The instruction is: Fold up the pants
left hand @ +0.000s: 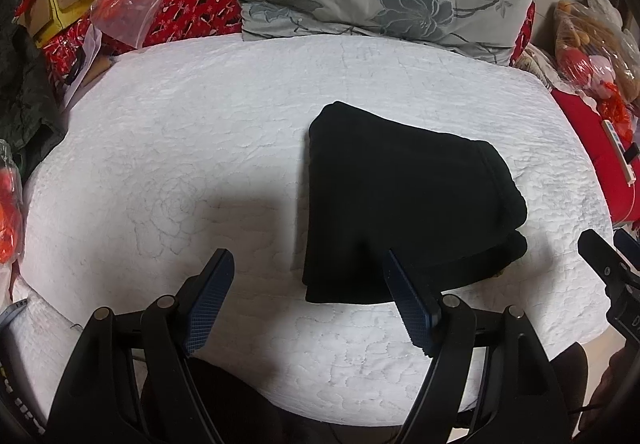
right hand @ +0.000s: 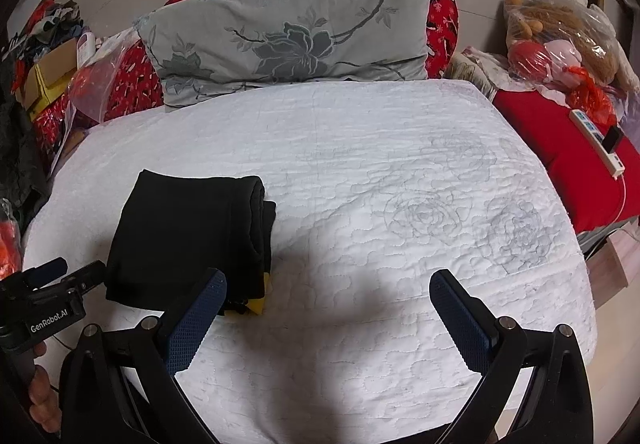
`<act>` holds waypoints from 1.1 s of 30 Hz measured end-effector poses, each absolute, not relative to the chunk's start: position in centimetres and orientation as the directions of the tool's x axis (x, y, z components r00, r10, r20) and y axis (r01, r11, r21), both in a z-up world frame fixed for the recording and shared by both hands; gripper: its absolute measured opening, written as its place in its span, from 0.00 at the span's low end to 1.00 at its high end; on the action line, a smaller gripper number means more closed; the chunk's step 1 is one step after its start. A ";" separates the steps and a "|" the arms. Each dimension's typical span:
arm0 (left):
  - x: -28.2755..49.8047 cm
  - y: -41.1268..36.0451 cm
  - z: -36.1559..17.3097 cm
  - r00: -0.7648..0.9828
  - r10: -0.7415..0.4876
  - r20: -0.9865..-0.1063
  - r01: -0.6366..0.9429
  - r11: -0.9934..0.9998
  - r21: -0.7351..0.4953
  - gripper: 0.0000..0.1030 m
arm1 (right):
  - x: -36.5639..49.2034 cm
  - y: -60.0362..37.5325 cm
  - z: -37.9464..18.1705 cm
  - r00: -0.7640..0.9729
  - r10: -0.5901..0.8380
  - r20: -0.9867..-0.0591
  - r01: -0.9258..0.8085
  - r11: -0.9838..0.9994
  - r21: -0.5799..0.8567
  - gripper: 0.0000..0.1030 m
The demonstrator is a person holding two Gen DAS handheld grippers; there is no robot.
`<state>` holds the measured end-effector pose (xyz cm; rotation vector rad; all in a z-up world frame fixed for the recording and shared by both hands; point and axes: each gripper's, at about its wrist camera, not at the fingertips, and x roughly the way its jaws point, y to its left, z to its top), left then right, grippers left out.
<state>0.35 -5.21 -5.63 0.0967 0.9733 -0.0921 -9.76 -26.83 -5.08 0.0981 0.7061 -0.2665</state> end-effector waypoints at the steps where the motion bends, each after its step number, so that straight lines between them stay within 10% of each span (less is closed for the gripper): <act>1: 0.4 -5.2 -5.6 0.559 -0.036 -0.829 0.123 0.992 0.040 0.75 | -9.8 -26.8 -5.1 0.728 -0.210 -0.652 0.276 0.961 -0.002 0.99; 33: 1.2 -5.3 -5.3 0.555 -0.061 -0.830 0.136 0.991 0.018 0.75 | -8.7 -27.2 -5.0 0.723 -0.198 -0.662 0.272 0.962 0.010 0.99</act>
